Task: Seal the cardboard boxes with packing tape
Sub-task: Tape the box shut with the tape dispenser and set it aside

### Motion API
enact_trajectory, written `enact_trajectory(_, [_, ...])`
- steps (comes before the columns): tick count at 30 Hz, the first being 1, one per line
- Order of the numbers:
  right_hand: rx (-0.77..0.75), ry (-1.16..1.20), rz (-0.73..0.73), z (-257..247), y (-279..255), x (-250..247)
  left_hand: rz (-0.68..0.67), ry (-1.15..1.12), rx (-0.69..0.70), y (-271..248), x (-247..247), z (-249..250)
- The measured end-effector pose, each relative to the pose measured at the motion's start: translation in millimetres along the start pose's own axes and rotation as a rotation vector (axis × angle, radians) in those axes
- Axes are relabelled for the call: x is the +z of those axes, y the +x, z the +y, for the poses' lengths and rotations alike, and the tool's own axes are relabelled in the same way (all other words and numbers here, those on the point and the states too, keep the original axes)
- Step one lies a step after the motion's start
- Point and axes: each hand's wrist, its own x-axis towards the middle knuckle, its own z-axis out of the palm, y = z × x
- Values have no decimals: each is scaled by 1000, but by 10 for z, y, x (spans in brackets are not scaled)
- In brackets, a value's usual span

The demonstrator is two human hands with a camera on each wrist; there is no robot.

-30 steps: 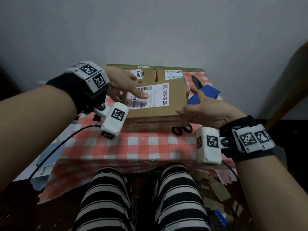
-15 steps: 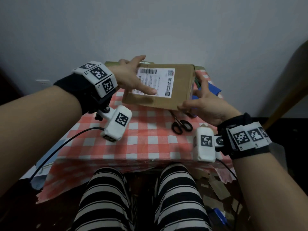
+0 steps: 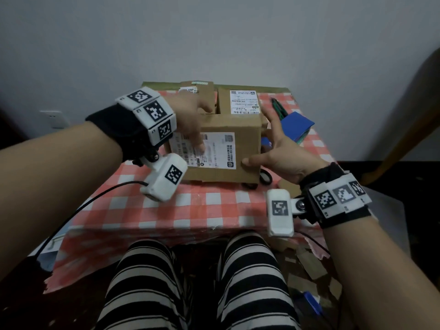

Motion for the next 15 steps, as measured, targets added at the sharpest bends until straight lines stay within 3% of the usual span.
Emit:
enact_trajectory(5, [-38, -19, -71, 72, 25, 67, -92, 160, 73, 28, -33, 81])
enact_trajectory(8, [-26, -81, -81, 107, 58, 125, -218, 205, 92, 62, 130, 65])
enact_trajectory(15, [-91, 3, 5, 119, 130, 40, -143, 225, 158, 167, 92, 51])
